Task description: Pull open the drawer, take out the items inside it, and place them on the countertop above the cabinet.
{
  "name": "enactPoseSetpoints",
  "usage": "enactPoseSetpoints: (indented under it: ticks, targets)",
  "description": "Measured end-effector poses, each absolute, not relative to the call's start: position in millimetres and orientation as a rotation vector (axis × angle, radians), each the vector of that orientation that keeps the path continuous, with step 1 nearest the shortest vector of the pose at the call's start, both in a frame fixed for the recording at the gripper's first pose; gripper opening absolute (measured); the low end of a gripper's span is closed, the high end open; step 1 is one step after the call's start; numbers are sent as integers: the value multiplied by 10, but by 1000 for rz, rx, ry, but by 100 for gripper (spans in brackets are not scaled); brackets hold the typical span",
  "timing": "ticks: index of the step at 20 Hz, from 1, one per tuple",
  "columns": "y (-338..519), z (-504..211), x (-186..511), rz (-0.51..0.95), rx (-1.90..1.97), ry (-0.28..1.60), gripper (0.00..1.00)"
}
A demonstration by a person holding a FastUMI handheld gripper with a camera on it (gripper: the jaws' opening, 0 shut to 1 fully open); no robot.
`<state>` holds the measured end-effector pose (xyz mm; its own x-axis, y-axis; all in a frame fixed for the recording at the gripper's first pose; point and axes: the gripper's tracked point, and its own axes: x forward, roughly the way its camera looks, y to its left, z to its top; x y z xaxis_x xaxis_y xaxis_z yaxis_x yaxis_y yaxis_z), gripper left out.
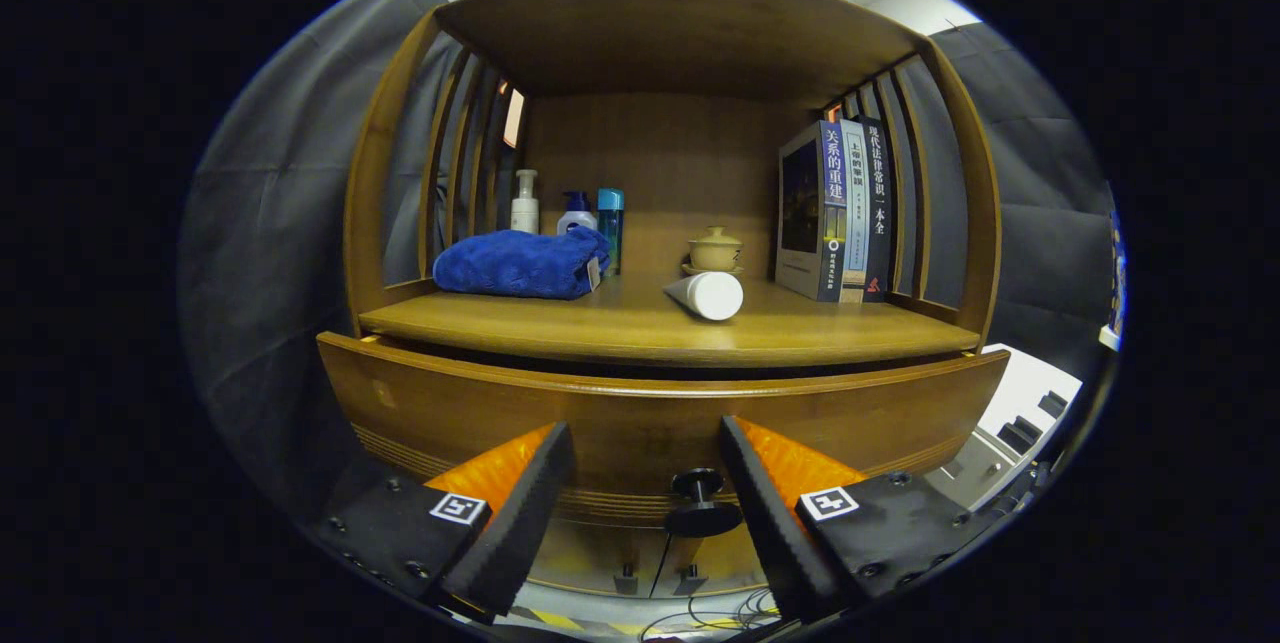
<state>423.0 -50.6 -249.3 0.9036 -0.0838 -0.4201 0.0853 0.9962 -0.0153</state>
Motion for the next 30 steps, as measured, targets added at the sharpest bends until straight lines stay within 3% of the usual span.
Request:
enactPoseSetpoints:
  ticks: [16, 30]
  targets:
    - [-513, -2510, 4319, -70, -2, 446, 99]
    - [-800, -701, 3719, 9, -10, 254, 98]
